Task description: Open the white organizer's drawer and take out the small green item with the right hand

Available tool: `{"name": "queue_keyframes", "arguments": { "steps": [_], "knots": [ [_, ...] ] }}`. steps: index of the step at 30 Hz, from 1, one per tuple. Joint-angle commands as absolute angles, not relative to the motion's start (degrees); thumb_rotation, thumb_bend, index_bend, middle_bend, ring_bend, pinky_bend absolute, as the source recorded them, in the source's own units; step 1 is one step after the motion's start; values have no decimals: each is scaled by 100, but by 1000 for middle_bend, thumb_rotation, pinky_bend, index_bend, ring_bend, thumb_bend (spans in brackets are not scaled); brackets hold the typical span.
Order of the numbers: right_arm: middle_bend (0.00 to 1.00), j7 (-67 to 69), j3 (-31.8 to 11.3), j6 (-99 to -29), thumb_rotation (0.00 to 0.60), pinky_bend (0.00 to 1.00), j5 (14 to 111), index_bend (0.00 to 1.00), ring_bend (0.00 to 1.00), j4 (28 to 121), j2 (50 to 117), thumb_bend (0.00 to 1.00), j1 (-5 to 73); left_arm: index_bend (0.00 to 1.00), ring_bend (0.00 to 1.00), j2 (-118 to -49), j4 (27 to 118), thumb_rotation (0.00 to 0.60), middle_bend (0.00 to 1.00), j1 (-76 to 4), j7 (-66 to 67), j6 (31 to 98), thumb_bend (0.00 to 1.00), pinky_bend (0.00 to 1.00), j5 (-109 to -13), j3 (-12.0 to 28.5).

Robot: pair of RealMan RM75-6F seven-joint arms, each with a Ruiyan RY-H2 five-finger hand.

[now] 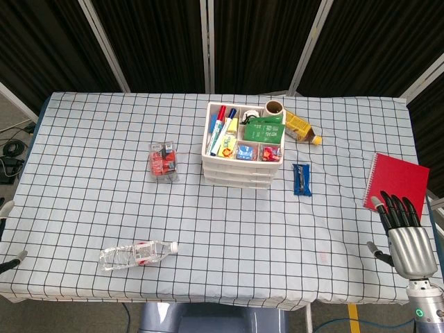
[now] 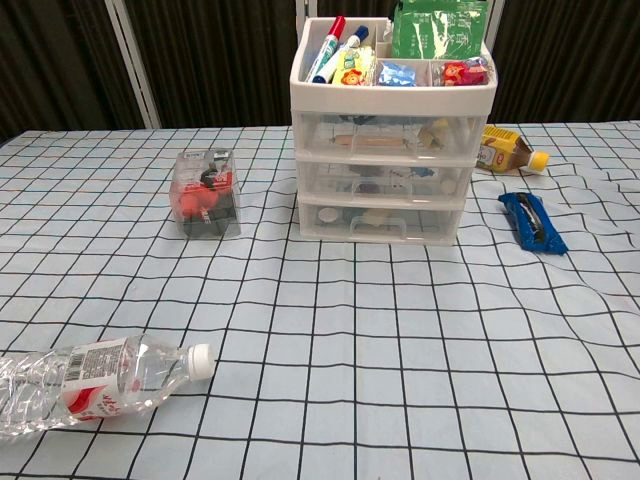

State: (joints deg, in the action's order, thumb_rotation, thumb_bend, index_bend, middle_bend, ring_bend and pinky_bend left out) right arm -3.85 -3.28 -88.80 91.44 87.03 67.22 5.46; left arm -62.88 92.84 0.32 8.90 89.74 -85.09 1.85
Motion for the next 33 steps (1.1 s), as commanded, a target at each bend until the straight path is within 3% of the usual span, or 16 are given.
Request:
{"name": "queue_keyframes", "arguments": {
  "steps": [1,11,12,14,16,20,25,28,33],
  "knots": [
    [0,-381,-324,-8866,600,0,9142,0,0,8708,6716,88,549,0,0,-6282,9288,600,0,32,886,8974,0,0,-8497,193],
    [25,-169,-357,-8979,600,32,9317,6,18,8741,6786,86,606,0,0,-6234,9364,600,0,105,832,9122,0,0,-8512,210],
    [102,-122,-385,-9036,600,124,9355,21,98,8737,6827,87,619,0,0,-6225,9367,600,0,108,813,9128,0,0,-8508,216],
    [355,-10,-404,-9034,600,391,9388,56,384,8779,6863,93,659,0,0,-6212,9371,600,0,110,790,9128,0,0,-8503,221],
    [501,177,-402,-8854,600,551,9405,61,574,9015,6842,100,777,0,0,-6198,9382,600,0,113,753,9130,0,0,-8508,221],
    [726,276,-441,-8535,600,749,9362,53,811,9550,6806,125,979,0,0,-6175,9392,600,0,129,712,9172,0,0,-8524,229],
    [893,889,-406,-7747,600,867,9018,45,954,10600,6797,260,1306,0,0,-6134,9401,600,0,157,600,9233,0,0,-8539,244],
    [916,1433,-425,-7154,600,883,8638,45,976,11111,6781,416,1543,0,0,-6117,9388,600,0,165,542,9259,0,0,-8559,250],
    [925,1923,-675,-6328,600,886,7847,44,982,11452,6998,497,1990,0,0,-6098,9374,600,0,180,479,9305,0,0,-8591,257]
  ]
}}
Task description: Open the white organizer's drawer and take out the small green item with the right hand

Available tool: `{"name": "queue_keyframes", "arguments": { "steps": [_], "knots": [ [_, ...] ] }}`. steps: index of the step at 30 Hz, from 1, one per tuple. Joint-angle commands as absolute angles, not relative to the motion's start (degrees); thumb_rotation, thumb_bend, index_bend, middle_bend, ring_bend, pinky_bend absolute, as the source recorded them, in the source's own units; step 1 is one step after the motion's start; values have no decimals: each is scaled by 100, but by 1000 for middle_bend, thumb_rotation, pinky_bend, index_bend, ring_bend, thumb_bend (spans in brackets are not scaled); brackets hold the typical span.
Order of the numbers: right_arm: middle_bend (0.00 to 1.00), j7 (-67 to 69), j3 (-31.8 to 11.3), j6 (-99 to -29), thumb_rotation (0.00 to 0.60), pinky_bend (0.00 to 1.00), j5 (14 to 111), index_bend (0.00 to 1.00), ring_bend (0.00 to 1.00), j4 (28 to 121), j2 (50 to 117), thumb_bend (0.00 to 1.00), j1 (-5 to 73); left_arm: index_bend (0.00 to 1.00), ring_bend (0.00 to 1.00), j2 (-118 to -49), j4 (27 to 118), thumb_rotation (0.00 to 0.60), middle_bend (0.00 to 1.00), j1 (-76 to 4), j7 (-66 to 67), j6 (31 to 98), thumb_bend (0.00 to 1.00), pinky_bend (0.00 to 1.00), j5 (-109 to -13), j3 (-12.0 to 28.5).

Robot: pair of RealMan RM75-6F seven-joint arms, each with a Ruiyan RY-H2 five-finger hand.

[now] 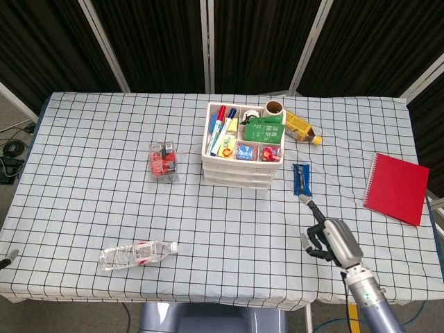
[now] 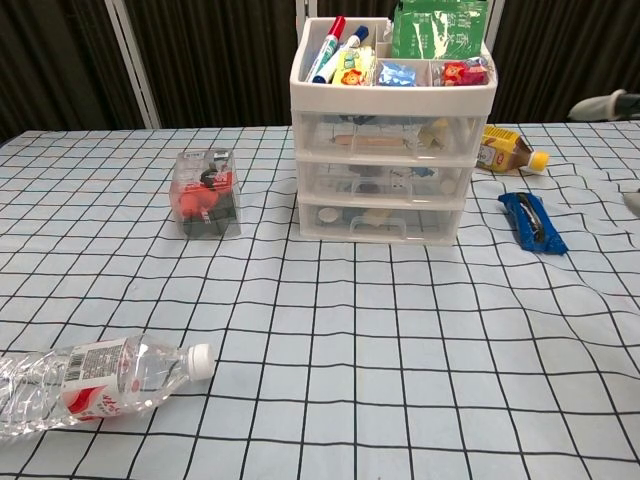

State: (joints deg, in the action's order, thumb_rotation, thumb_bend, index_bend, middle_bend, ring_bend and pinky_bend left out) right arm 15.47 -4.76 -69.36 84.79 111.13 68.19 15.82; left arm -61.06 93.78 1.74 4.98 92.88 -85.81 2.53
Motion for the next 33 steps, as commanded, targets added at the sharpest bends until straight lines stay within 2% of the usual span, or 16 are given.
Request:
{"name": "queue_keyframes", "arguments": {
  "steps": [1,7,20,33],
  "knots": [
    [925,1936,-717,-6256,600,886,7744,44,983,11457,7069,499,2045,0,0,-6096,9372,600,0,182,471,9313,0,0,-8592,261],
    [925,1898,-1049,-5882,600,886,6912,44,984,11376,7657,503,2420,0,0,-6069,9349,600,0,184,369,9308,0,0,-8558,288],
    [925,2323,-1684,-6280,600,885,5998,103,984,10731,9248,501,2644,0,0,-6018,9360,600,0,179,233,9269,0,0,-8538,299],
    [922,2276,-1787,-6221,600,884,5791,100,975,9906,10035,490,2822,0,0,-5968,9372,600,0,193,105,9281,0,0,-8566,292]
  ]
}}
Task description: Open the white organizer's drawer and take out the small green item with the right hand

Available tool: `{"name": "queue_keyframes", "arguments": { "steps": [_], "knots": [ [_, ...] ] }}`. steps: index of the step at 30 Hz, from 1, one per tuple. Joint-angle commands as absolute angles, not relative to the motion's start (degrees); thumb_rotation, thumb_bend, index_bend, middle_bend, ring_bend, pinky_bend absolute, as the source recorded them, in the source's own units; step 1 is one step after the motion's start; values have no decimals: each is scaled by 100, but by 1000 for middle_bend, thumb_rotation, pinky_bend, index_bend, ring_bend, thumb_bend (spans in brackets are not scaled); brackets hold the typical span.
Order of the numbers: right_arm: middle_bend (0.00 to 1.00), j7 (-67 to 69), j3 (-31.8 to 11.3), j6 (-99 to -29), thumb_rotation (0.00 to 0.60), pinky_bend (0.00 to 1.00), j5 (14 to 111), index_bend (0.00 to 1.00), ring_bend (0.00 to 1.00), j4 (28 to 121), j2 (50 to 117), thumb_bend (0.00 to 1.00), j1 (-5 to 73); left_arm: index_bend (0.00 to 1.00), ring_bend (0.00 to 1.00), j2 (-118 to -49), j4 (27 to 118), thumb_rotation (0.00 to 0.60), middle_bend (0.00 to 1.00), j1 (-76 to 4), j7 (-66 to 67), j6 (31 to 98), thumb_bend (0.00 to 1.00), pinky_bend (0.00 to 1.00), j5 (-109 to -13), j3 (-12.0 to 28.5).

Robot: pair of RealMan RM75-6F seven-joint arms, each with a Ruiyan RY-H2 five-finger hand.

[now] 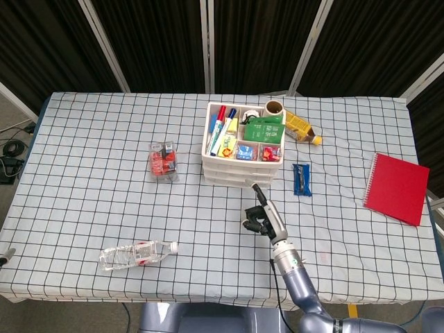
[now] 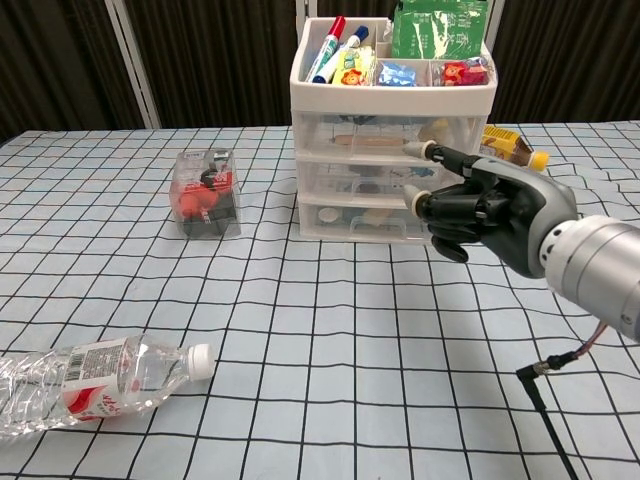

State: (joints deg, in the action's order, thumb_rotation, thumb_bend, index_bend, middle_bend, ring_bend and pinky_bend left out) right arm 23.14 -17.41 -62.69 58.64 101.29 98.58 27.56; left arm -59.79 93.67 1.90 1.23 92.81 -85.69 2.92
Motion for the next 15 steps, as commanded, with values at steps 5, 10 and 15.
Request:
{"name": "queue_keyframes", "arguments": {
  "steps": [5,10,15],
  "knots": [
    [917,2205,-1847,-6220,600,883,5776,101,974,9632,10262,488,2883,0,0,-5954,9375,600,0,196,66,9279,0,0,-8562,294],
    [917,2118,-1964,-6217,600,883,5753,128,974,9349,10522,490,2977,0,0,-5936,9361,600,0,194,-4,9260,0,0,-8535,306],
    [918,2070,-2031,-6252,600,882,5777,151,972,9228,10666,492,3000,0,0,-5925,9345,600,0,180,-48,9220,0,0,-8512,313]
  ]
}}
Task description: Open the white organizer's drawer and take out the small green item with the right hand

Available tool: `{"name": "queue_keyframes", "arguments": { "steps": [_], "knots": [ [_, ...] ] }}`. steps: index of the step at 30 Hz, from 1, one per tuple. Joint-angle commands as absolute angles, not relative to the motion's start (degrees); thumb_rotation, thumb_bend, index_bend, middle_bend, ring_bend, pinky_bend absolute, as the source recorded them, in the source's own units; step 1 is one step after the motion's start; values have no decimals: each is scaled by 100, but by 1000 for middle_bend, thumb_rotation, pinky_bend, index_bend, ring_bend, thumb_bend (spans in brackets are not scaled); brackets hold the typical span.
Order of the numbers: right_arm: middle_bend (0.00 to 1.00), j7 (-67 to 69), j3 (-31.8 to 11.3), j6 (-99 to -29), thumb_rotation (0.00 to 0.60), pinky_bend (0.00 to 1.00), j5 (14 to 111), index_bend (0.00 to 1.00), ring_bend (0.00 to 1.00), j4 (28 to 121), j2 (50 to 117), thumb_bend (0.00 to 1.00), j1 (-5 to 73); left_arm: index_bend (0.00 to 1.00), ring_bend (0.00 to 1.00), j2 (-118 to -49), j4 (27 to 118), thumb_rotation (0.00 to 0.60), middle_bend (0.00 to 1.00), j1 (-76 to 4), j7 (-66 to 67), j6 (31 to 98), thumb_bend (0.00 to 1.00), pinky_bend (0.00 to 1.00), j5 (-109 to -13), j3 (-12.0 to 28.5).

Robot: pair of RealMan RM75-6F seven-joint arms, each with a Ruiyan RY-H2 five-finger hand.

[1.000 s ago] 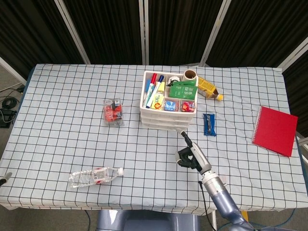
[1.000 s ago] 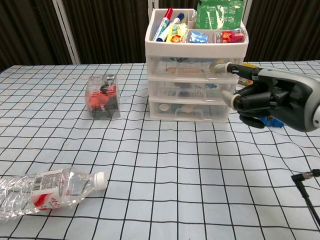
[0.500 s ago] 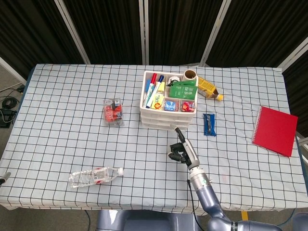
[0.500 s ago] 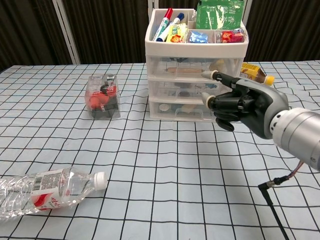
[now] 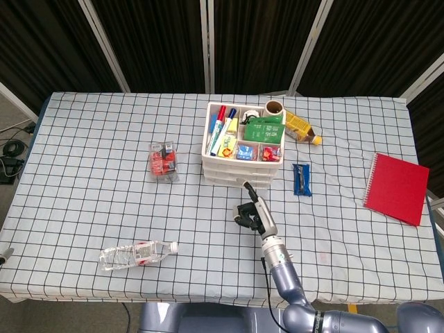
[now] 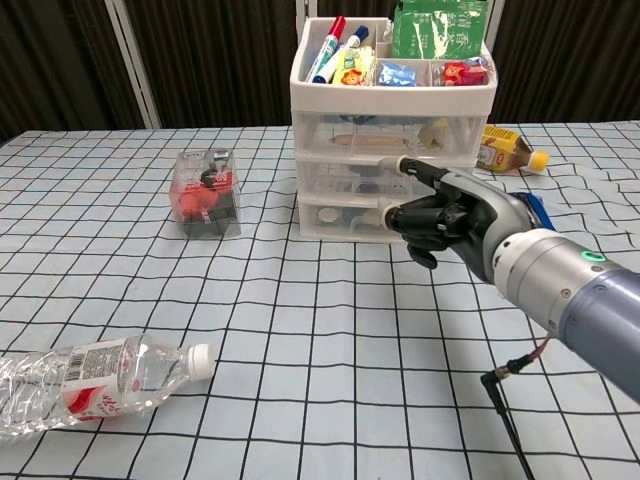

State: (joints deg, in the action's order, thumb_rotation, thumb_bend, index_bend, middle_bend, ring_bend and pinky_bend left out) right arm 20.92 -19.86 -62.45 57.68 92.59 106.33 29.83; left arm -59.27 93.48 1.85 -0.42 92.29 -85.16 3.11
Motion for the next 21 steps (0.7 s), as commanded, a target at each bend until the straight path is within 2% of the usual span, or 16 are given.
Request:
{"name": "queue_keyframes", "arguments": {
  "steps": [1,21],
  "knots": [
    [918,2060,-2057,-6237,600,882,5763,151,971,9223,10669,491,3009,0,0,-5924,9344,600,0,179,-52,9216,0,0,-8512,312],
    [916,1877,-2275,-6154,600,881,5728,150,969,8996,10908,488,3133,0,0,-5917,9357,600,0,180,-56,9211,0,0,-8534,297]
  ]
}}
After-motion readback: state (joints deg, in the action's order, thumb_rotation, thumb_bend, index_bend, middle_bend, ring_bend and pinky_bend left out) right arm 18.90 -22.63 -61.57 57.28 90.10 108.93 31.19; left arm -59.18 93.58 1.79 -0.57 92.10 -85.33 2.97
